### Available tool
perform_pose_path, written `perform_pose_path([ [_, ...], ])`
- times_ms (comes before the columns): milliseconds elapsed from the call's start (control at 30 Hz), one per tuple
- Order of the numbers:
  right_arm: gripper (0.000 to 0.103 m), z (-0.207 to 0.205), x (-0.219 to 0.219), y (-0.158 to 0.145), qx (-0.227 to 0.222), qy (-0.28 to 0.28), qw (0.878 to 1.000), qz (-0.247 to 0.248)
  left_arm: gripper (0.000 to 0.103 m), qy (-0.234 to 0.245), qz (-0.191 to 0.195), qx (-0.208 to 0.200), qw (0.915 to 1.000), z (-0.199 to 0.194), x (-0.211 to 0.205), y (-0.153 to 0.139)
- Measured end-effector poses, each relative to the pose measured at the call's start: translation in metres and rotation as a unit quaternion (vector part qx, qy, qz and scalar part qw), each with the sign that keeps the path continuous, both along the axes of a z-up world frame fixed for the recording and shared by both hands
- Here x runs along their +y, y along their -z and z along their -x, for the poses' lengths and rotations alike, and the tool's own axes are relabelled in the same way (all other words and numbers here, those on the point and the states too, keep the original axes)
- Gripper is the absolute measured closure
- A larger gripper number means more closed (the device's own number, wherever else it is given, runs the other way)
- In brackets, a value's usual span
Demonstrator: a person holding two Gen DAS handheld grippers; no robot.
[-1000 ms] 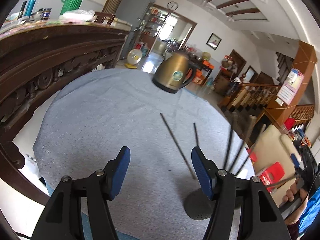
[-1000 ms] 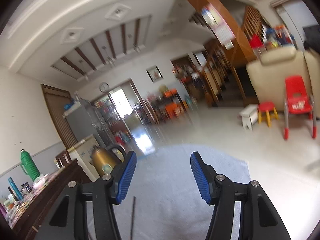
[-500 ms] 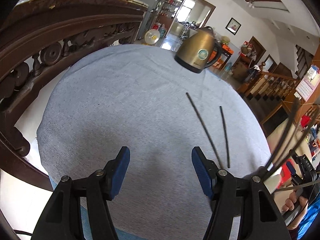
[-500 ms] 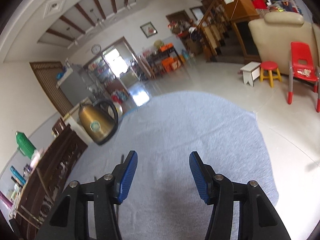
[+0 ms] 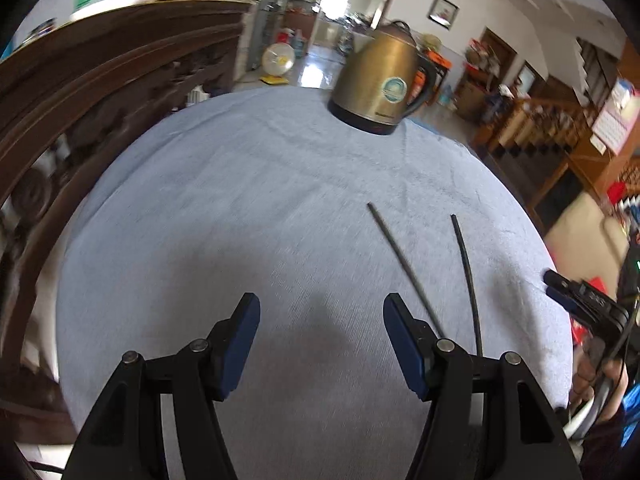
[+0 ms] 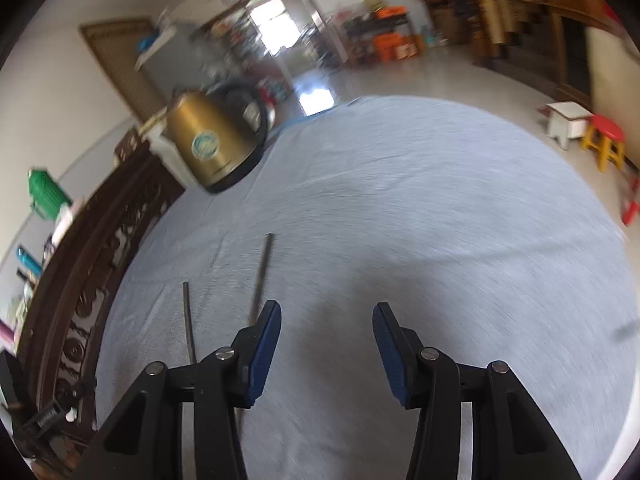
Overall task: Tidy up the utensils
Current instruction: 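Grasp a dark chopstick with the right gripper while the left gripper grasps the other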
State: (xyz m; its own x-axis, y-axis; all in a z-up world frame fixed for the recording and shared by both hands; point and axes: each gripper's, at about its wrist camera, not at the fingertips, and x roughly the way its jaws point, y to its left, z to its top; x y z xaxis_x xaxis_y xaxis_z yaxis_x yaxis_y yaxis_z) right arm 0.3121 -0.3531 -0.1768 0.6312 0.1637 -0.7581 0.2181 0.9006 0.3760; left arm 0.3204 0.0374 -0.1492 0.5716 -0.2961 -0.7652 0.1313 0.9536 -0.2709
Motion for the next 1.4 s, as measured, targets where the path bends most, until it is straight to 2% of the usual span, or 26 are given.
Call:
perform_pose_path([
  [233,0.054,-0.100,0.036,0.012,0.066,-0.068,0.995,0.012,0.038,0.026,-0.003,0.047,0.9986,-0.058,-0.023,-0.002],
  [433,0.064,-0.157,0.061,0.036,0.133,-0.080,0.986,0.056,0.038,0.026,0.009,0.082,0.9963,-0.098,-0.034,-0.001],
  [567,0.074,-0.173,0.069,0.049,0.167,-0.076,0.980,0.078,0.038,0.027,0.015,0.111,0.9933,-0.121,-0.043,0.003],
  [667,0.081,-0.175,0.077,0.050,0.167,-0.078,0.977,0.108,0.038,0.028,0.022,0.125,0.9915,-0.132,-0.050,0.007],
  [767,0.093,-0.175,0.083,0.051,0.166,-0.085,0.974,0.132,0.038,0.031,0.030,0.154,0.9871,-0.143,-0.065,0.018],
  [900,0.094,-0.171,0.082,0.050,0.155,-0.095,0.974,0.133,0.039,0.024,0.030,0.191,0.9809,-0.154,-0.085,0.036],
  [1000,0.096,-0.165,0.075,0.050,0.143,-0.097,0.978,0.112,0.039,0.017,0.034,0.197,0.9798,-0.161,-0.096,0.041],
  [1033,0.096,-0.160,0.070,0.049,0.140,-0.097,0.980,0.104,0.042,0.018,0.028,0.200,0.9793,-0.165,-0.101,0.043],
  [1100,0.096,-0.152,0.061,0.050,0.131,-0.093,0.983,0.085,0.057,0.019,0.019,0.218,0.9757,-0.171,-0.108,0.052],
  [1133,0.096,-0.147,0.056,0.049,0.126,-0.090,0.985,0.076,0.059,0.013,0.014,0.198,0.9799,-0.172,-0.110,0.049],
  [1167,0.096,-0.143,0.051,0.047,0.121,-0.089,0.986,0.070,0.067,0.017,0.012,0.198,0.9800,-0.174,-0.113,0.049],
  [1200,0.096,-0.140,0.050,0.046,0.116,-0.086,0.987,0.064,0.071,0.025,0.014,0.207,0.9780,-0.175,-0.116,0.052],
  [1300,0.096,-0.124,0.037,0.036,0.091,-0.076,0.992,0.045,0.095,0.025,-0.001,0.188,0.9818,-0.175,-0.120,0.052],
  [1400,0.096,-0.108,0.025,0.022,0.068,-0.065,0.995,0.036,0.096,0.027,-0.013,0.174,0.9842,-0.171,-0.120,0.050],
])
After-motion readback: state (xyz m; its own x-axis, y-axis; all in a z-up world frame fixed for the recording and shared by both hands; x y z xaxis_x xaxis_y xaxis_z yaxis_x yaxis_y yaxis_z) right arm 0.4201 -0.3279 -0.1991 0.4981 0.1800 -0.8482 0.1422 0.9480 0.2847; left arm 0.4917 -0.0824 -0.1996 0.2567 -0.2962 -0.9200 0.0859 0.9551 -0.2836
